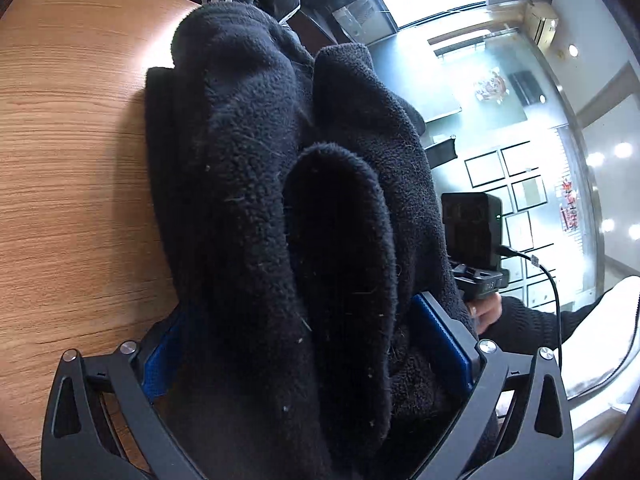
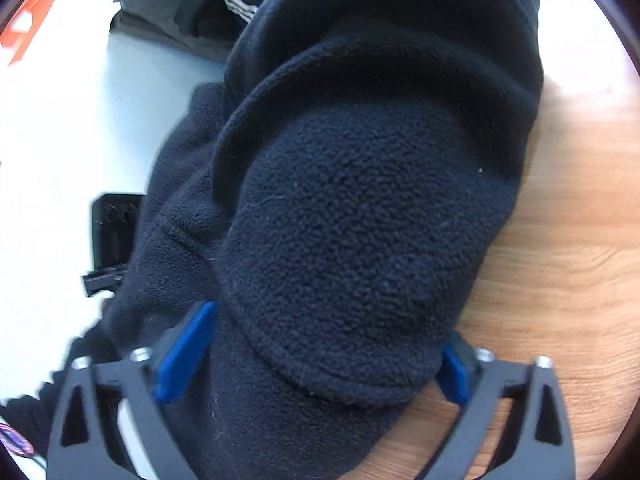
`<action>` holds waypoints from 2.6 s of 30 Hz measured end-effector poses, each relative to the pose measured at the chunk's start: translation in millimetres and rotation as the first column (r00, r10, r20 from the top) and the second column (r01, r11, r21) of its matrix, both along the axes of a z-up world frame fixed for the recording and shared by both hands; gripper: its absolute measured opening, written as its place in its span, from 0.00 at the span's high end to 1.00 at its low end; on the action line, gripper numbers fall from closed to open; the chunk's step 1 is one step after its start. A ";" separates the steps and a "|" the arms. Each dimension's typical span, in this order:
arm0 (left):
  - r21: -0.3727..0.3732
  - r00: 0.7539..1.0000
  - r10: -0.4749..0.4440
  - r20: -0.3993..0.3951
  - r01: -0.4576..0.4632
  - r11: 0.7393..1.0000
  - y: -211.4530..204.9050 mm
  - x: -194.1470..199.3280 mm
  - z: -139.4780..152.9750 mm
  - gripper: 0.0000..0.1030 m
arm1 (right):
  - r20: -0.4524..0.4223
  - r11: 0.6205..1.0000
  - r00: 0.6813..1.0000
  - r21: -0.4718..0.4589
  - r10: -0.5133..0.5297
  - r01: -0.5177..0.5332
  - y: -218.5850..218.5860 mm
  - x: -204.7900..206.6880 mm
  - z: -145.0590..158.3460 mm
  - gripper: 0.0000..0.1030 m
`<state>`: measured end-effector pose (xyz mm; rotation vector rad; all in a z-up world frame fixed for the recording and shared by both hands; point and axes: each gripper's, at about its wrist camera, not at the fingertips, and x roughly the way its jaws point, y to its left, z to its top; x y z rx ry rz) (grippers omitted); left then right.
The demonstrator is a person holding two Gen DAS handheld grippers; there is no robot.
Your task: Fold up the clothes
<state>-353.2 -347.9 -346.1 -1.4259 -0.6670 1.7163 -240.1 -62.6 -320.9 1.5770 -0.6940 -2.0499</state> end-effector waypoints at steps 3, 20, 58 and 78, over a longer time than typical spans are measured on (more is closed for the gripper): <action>0.013 0.999 0.033 0.014 -0.034 0.999 -6.0 8.8 -0.5 0.23 | -0.052 1.000 0.999 0.024 0.011 -0.010 4.4 15.9 10.4 0.43; -0.099 0.973 0.222 -0.067 -0.228 0.969 -91.8 67.8 41.8 0.38 | -0.129 0.979 0.971 0.034 0.201 -0.199 -142.2 9.8 17.6 0.48; -0.415 0.853 0.379 -0.359 -0.509 0.754 -62.0 174.7 112.0 0.52 | -0.440 0.972 0.870 0.174 0.222 -0.160 -34.8 128.2 202.4 0.07; -0.515 0.777 0.262 -0.573 -0.590 0.622 -66.0 211.3 136.2 0.35 | -0.441 0.894 0.797 0.363 0.412 -0.262 -166.7 48.1 158.3 0.15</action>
